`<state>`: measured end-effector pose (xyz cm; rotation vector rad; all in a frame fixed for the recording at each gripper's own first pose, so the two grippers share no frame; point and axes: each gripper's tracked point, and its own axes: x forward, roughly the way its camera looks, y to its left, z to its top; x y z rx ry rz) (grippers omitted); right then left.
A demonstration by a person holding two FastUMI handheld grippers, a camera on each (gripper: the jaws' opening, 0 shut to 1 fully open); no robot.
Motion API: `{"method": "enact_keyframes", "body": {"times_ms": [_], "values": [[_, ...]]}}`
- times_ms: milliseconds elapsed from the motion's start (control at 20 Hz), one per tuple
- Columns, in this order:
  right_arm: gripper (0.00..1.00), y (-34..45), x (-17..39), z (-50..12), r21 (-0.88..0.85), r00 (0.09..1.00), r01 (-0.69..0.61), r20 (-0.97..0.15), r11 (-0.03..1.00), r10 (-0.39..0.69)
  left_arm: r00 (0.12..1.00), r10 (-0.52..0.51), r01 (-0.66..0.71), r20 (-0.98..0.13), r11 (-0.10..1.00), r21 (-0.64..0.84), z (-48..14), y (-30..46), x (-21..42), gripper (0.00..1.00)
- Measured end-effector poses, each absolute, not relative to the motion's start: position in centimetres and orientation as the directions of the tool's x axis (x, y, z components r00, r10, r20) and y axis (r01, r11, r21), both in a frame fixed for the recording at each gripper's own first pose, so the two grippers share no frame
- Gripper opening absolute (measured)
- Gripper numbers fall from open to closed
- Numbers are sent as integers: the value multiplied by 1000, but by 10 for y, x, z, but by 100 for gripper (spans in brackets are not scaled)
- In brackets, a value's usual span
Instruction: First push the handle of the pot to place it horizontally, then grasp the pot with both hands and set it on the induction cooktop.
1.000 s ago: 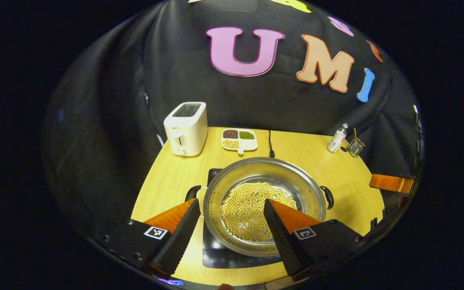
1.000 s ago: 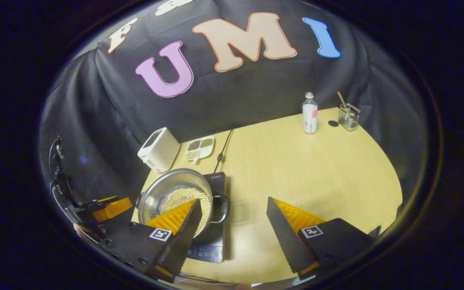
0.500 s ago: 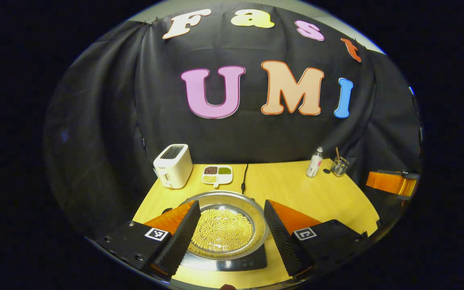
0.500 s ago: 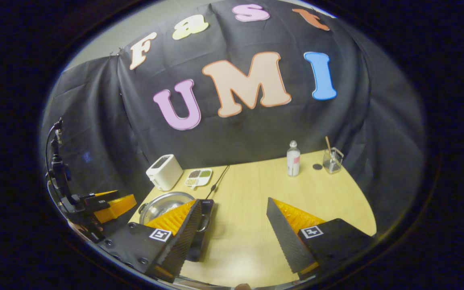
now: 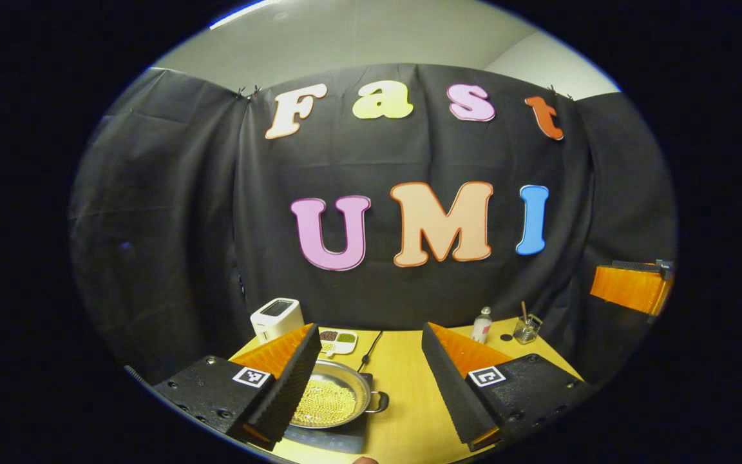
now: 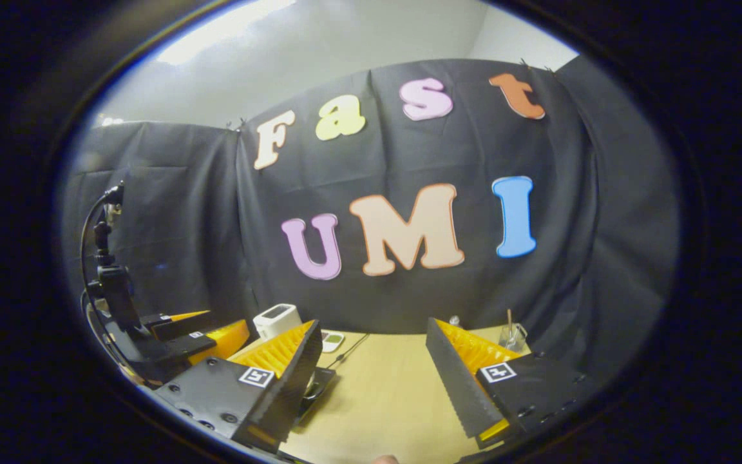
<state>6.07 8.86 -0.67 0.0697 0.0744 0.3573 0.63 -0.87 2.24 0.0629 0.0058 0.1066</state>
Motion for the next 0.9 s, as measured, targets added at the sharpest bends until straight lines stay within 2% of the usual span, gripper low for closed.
{"method": "enact_keyframes", "body": {"times_ms": [50, 100, 500, 900], "values": [[92, 83, 58, 0, 86, 932, -355, -43, 931, 359, 994, 105, -105, 15, 992, 66, 24, -17, 2, 94], [92, 76, 55, 4, 90, 932, -357, -29, 930, 361, 993, 108, -110, 37, 992, 69, 29, -24, -2, 96], [92, 31, 40, 12, 30, 946, -324, 2, 946, 324, 973, 149, -170, 173, 979, 112, 50, -52, -27, 94], [92, 6, 39, 15, 74, 954, -301, 19, 951, 300, 988, 97, -111, 120, 987, 115, 22, -81, -26, 94]]}}
